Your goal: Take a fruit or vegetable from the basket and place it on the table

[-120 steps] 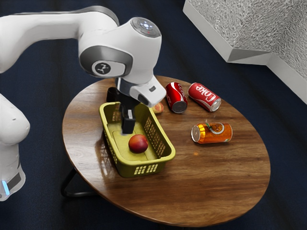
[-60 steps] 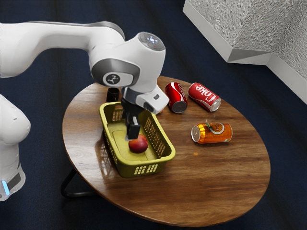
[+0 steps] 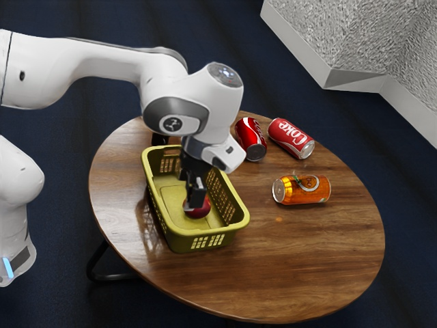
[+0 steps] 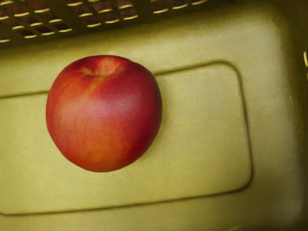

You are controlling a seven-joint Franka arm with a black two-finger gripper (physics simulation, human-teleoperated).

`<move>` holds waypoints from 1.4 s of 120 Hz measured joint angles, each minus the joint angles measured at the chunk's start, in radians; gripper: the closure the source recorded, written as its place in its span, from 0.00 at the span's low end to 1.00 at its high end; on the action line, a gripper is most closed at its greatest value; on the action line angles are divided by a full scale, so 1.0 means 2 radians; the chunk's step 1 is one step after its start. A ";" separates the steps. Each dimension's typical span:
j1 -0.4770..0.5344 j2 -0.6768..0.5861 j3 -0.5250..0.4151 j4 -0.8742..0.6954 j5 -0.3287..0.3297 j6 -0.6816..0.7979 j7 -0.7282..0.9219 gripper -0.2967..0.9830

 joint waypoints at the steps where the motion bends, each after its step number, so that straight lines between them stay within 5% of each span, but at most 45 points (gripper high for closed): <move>1: 0.001 0.001 0.000 0.000 0.000 0.001 0.000 0.25; 168: 0.027 0.072 -0.018 -0.023 0.002 0.058 -0.003 0.25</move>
